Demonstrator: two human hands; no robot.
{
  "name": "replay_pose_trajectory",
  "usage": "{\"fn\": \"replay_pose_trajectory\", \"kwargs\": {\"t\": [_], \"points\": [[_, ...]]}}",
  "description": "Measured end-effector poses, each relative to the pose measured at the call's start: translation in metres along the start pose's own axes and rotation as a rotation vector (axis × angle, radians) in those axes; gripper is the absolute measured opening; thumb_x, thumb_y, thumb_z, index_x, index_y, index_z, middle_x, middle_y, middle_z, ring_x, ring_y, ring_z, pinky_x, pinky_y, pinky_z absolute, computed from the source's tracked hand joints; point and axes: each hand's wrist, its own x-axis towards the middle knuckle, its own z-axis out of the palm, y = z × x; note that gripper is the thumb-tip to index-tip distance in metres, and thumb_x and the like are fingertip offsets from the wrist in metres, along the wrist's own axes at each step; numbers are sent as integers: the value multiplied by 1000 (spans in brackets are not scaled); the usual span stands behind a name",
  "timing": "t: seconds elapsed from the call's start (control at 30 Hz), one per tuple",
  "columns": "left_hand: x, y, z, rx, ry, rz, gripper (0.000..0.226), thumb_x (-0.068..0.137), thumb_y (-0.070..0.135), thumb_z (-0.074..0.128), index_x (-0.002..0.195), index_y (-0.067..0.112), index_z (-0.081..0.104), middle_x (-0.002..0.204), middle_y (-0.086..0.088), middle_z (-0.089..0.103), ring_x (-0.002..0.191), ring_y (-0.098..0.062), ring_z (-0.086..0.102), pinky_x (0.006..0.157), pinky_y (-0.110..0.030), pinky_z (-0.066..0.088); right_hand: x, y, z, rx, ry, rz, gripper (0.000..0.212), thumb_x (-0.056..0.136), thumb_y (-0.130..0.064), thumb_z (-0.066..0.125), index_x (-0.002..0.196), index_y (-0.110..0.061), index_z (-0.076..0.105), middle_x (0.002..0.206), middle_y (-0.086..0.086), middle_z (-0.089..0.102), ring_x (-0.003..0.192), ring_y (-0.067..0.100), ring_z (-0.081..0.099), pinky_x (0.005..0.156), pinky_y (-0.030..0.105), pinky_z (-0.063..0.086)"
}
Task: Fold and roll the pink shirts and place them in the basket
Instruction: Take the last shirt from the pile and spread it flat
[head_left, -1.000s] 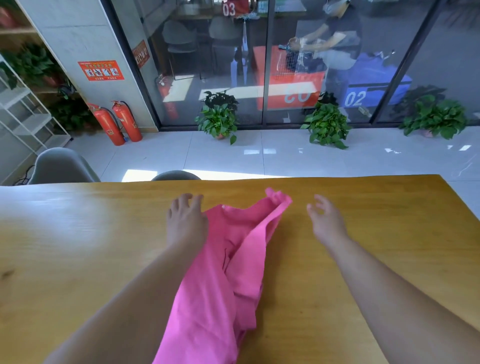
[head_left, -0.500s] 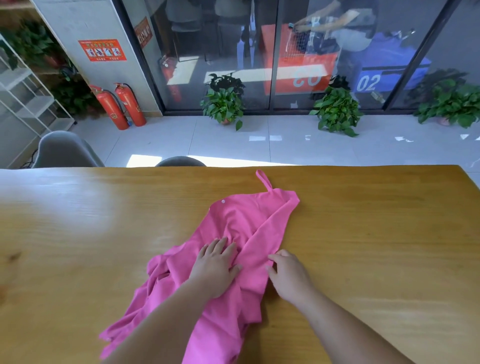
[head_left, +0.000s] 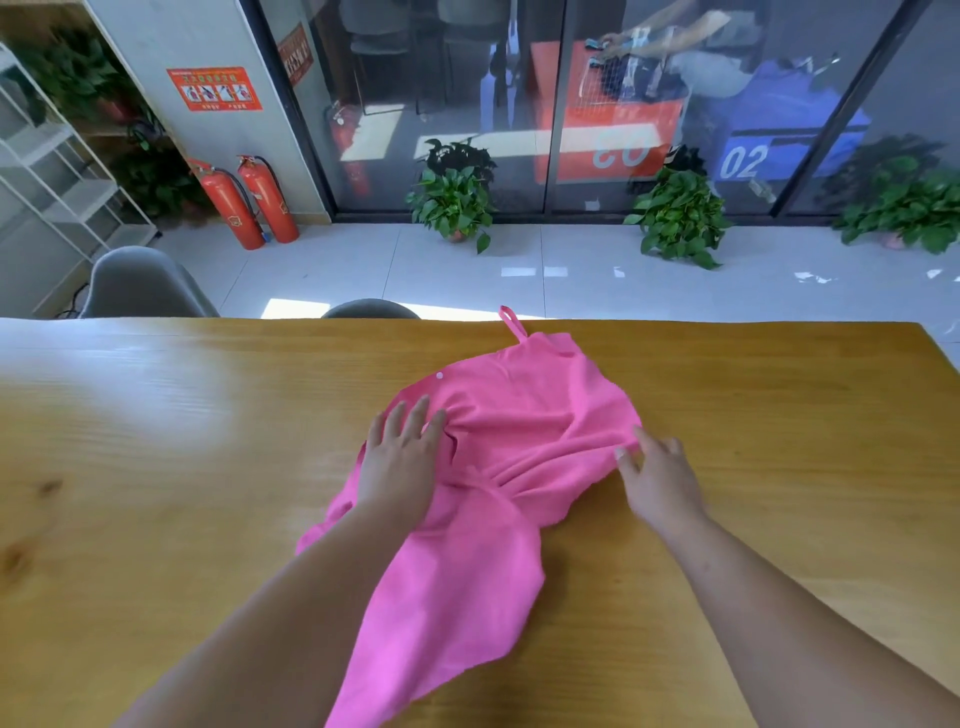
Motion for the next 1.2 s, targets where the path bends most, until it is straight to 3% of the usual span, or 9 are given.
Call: {"fn": "replay_pose_trajectory", "kwargs": {"t": [0.1,0.2,0.33,0.5,0.67,0.9,1.03,1.1,1.2], "points": [[-32,34,2,-147,83,93,51,102,49,41,147,29,54,153,-1,50,136,-30,51,119,-52,34,-26,-5,23,192,-149,-73,59,105,-46,57,161,-40,38,157,4,52,140,29,53,111,40,47],[-77,65,24,-133,-16,160,67,92,72,46,145,32,53,150,0,51,137,-30,48,119,-54,32,-56,-15,46,258,-241,-141,55,102,-42,66,154,-47,48,152,-5,58,137,22,57,108,35,48],[-105,58,46,-171,-70,145,61,94,56,59,151,39,46,153,7,50,149,-26,40,124,-54,31,-76,-23,69,183,-238,-185,40,97,-34,74,136,-36,69,136,-6,70,126,19,64,105,31,49],[-94,10,37,-149,123,229,32,83,36,78,114,33,77,114,9,72,106,-25,67,96,-47,52,-72,-29,51,211,-70,-206,24,100,-16,68,121,-24,78,121,-6,76,112,17,69,98,28,50],[-69,-39,-3,-11,259,294,29,89,43,58,95,29,82,96,6,73,92,-27,68,86,-45,54,-53,-51,20,180,8,-271,31,102,-12,64,129,-21,76,126,0,75,116,23,69,102,34,51],[-38,-102,-50,140,185,-7,12,89,27,78,100,31,82,107,7,72,104,-24,62,96,-43,47,-11,-49,-35,209,246,-197,27,103,-12,58,117,-26,76,114,6,74,106,28,68,90,34,49],[-30,-74,-62,-59,357,-284,42,101,21,59,143,26,62,147,-9,56,136,-35,49,113,-51,39,-5,-62,-49,430,348,-102,25,107,-24,59,130,-25,69,117,5,74,103,23,66,85,30,44],[-40,-41,-63,-172,434,-266,52,102,18,52,154,22,48,158,-13,43,146,-38,38,120,-56,34,-13,-59,-36,465,244,-45,45,106,-37,60,150,-30,53,135,11,65,117,29,63,94,37,50],[-70,9,-32,-114,302,-22,55,104,34,49,158,28,43,167,-9,34,154,-35,28,127,-61,22,-46,-43,8,-19,200,-40,66,100,-50,62,160,-37,36,161,18,34,140,40,41,108,53,48]]}}
